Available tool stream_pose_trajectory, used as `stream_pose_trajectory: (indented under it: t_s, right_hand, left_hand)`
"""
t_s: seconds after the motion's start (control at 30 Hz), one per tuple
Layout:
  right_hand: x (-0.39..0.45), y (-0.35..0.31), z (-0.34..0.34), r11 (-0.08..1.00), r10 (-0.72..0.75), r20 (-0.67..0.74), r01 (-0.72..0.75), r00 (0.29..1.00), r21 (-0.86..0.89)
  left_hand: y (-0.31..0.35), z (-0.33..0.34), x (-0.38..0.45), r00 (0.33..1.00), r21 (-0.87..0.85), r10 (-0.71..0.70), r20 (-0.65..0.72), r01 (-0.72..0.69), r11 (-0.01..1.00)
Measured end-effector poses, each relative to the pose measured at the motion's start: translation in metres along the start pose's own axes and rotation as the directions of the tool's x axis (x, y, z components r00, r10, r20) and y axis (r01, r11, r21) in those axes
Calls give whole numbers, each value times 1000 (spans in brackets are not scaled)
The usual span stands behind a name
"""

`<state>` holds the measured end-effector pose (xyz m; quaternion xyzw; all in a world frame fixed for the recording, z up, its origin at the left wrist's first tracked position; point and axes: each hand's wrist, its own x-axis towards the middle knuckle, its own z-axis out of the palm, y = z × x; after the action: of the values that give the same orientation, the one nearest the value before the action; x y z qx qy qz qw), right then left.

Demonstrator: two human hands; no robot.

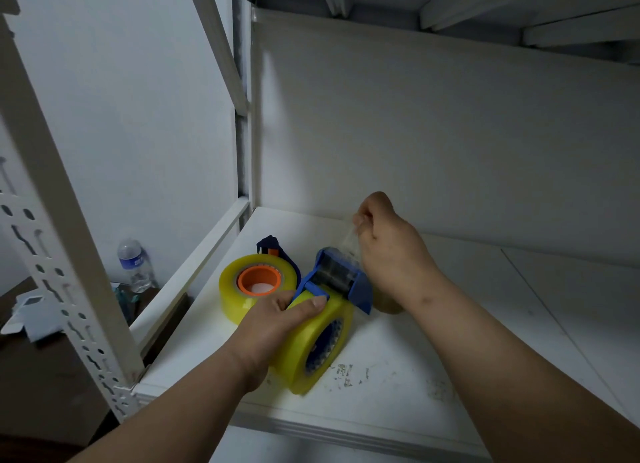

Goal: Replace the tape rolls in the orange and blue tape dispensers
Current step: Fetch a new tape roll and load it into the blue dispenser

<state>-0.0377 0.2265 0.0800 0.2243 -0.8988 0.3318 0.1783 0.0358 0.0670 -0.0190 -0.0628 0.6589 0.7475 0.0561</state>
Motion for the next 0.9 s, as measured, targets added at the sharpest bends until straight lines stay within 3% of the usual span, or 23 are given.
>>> stream_pose_trajectory:
  t_s: [0.1, 0.37, 0.6, 0.7, 0.8, 0.9]
  right_hand:
    - [-3, 9, 2, 985, 131, 66, -137, 989, 106]
    - [-4, 11, 6, 909, 246, 186, -293, 951, 298]
    - [-14, 18, 4, 876, 279, 257, -355, 925, 327]
    - [-15, 18, 4, 784, 322, 308, -435, 895, 443]
    - [-10, 13, 0, 714, 362, 262, -447, 895, 540]
    - [-3, 7, -4, 832, 300, 114, -318, 947, 454]
  left_hand:
    - [-5, 1, -1, 1000, -14, -2, -20, 1, 1000]
    - [-5, 3, -5, 999, -27, 18, -43, -19, 999]
    - [-5, 8, -7, 993, -69, 87, -79, -93, 993]
    - [-3, 10, -6, 986, -68, 131, -107, -138, 988]
    - [4, 9, -4, 987, -39, 138, -79, -141, 989]
    - [9, 8, -3, 989, 6, 129, -68, -129, 992]
